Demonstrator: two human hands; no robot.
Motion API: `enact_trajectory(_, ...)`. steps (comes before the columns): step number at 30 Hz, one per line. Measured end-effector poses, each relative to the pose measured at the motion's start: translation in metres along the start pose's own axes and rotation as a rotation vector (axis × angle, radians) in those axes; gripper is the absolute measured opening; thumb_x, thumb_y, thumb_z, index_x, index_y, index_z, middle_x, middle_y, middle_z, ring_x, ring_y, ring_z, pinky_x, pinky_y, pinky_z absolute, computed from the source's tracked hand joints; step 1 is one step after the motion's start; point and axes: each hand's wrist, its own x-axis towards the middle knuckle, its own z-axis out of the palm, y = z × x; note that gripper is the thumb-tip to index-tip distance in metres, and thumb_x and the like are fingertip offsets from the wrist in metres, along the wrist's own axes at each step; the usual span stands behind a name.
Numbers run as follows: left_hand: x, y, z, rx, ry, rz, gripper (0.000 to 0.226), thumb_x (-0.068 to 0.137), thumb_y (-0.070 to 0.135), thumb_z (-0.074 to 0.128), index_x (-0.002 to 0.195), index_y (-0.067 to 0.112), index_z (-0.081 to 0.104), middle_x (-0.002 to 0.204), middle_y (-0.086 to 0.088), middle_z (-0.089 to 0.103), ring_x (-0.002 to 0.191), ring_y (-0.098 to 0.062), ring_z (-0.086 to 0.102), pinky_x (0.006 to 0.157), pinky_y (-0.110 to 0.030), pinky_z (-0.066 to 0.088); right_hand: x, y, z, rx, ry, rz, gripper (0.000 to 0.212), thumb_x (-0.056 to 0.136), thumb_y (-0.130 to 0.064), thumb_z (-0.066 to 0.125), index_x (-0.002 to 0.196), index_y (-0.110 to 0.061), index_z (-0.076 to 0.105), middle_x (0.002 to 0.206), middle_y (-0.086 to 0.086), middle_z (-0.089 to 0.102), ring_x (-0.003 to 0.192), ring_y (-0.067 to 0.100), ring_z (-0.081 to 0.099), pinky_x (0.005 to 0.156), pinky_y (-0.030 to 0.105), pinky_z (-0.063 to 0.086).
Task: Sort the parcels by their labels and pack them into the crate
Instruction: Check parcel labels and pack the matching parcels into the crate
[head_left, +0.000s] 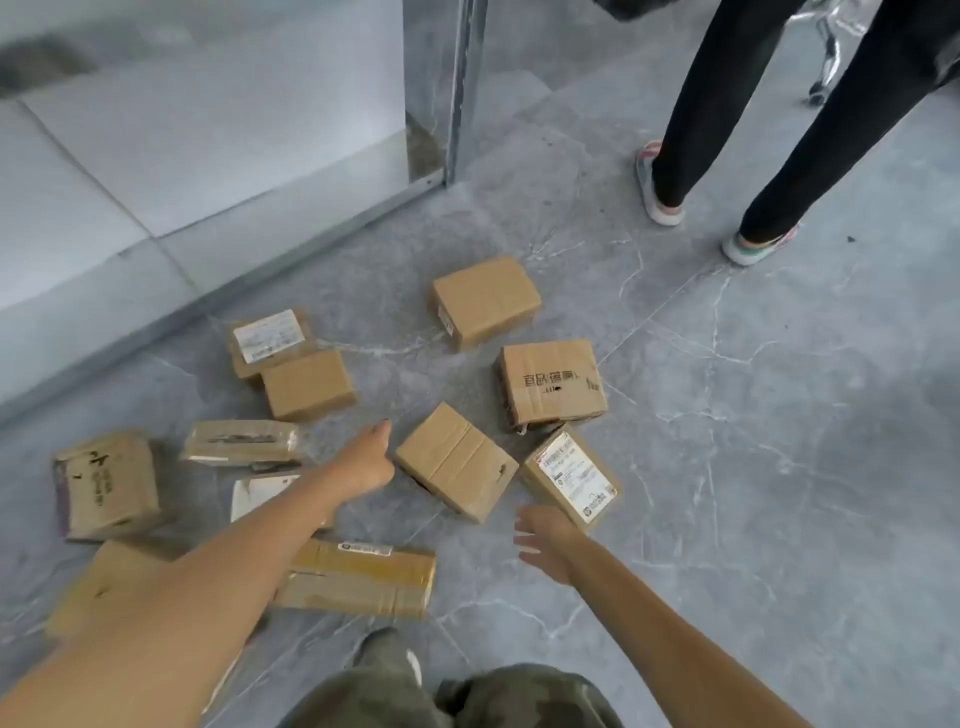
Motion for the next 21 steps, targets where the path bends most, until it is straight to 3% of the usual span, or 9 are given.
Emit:
enact_trajectory(4, 0.056, -0.008, 0.048, -0.058, -0.093, -0.053, 0.076, 0.091, -0.003, 0.037, 0.150, 0.013, -0.009, 0.158, -0.010, -0.008, 0.146, -0.028, 0.004, 0.117, -0.033, 0.015, 0.071, 0.013, 0.019, 0.041, -0.092, 0.022, 0.044, 0.100, -0.020, 0.045, 0.142, -0.010, 0.035, 0.147, 0.010, 0.033, 0.134, 0.030, 0.037, 0.109, 0.045, 0.032)
enact_trajectory(6, 0.058, -0.009, 0.059, -0.143, -0.039, -0.070, 0.073, 0.088, -0.007, 0.039, 0.150, 0.007, 0.004, 0.157, -0.013, 0.004, 0.145, -0.028, 0.010, 0.115, -0.031, 0.014, 0.075, 0.019, 0.027, 0.034, -0.128, 0.007, 0.038, 0.101, -0.016, 0.041, 0.138, -0.011, 0.039, 0.140, 0.009, 0.042, 0.130, 0.028, 0.040, 0.109, 0.050, 0.030)
enact_trajectory(9, 0.024, 0.004, 0.039, -0.251, 0.056, -0.045, 0.059, 0.083, -0.012, 0.039, 0.140, 0.001, 0.031, 0.145, -0.019, 0.032, 0.133, -0.030, 0.033, 0.103, -0.027, 0.030, 0.036, 0.013, 0.025, 0.035, -0.102, -0.042, 0.040, 0.099, -0.008, 0.040, 0.138, -0.015, 0.041, 0.135, 0.007, 0.045, 0.128, 0.027, 0.040, 0.110, 0.057, 0.028)
enact_trajectory(12, -0.041, 0.029, -0.009, -0.288, 0.093, 0.006, 0.062, 0.084, -0.011, 0.039, 0.143, 0.006, 0.029, 0.144, -0.015, 0.034, 0.127, -0.030, 0.040, 0.092, -0.030, 0.038, -0.040, -0.014, 0.013, 0.073, -0.120, -0.136, 0.046, 0.097, -0.007, 0.042, 0.141, -0.022, 0.039, 0.138, 0.005, 0.044, 0.127, 0.026, 0.041, 0.106, 0.055, 0.028)
enact_trajectory(14, -0.095, 0.051, -0.051, -0.290, 0.125, 0.047, 0.064, 0.085, -0.009, 0.039, 0.145, 0.010, 0.028, 0.143, -0.012, 0.036, 0.122, -0.028, 0.044, 0.083, -0.031, 0.041, -0.105, -0.044, 0.004, 0.112, -0.114, -0.220, 0.045, 0.096, -0.007, 0.044, 0.138, -0.022, 0.041, 0.129, 0.004, 0.049, 0.119, 0.021, 0.047, 0.095, 0.048, 0.039)
enact_trajectory(16, -0.156, 0.080, -0.101, -0.294, 0.184, 0.092, 0.059, 0.088, -0.008, 0.040, 0.143, 0.010, 0.031, 0.141, -0.012, 0.040, 0.123, -0.027, 0.045, 0.084, -0.029, 0.041, -0.182, -0.082, -0.003, 0.138, -0.082, -0.297, 0.032, 0.095, -0.006, 0.045, 0.120, -0.025, 0.053, 0.110, 0.002, 0.059, 0.096, 0.014, 0.058, 0.070, 0.031, 0.047)
enact_trajectory(17, -0.189, 0.096, -0.127, -0.300, 0.214, 0.125, 0.056, 0.088, -0.008, 0.043, 0.141, 0.008, 0.034, 0.139, -0.013, 0.043, 0.123, -0.027, 0.046, 0.088, -0.029, 0.041, -0.223, -0.103, -0.007, 0.130, -0.066, -0.345, 0.029, 0.096, -0.006, 0.043, 0.109, -0.028, 0.056, 0.099, 0.000, 0.061, 0.082, 0.011, 0.059, 0.065, 0.029, 0.046)
enact_trajectory(19, -0.257, 0.129, -0.181, -0.313, 0.279, 0.182, 0.054, 0.086, -0.010, 0.046, 0.137, 0.005, 0.041, 0.135, -0.017, 0.046, 0.121, -0.027, 0.048, 0.091, -0.026, 0.038, -0.308, -0.145, -0.013, 0.078, -0.048, -0.449, 0.029, 0.097, -0.008, 0.041, 0.108, -0.032, 0.054, 0.094, 0.001, 0.059, 0.082, 0.014, 0.055, 0.076, 0.031, 0.041)
enact_trajectory(21, -0.328, 0.162, -0.233, -0.326, 0.361, 0.230, 0.055, 0.084, -0.012, 0.048, 0.135, 0.005, 0.043, 0.134, -0.015, 0.046, 0.121, -0.026, 0.048, 0.087, -0.021, 0.036, -0.396, -0.182, -0.017, 0.026, -0.052, -0.570, 0.034, 0.098, -0.012, 0.040, 0.122, -0.035, 0.050, 0.110, 0.000, 0.057, 0.100, 0.017, 0.051, 0.089, 0.037, 0.037)
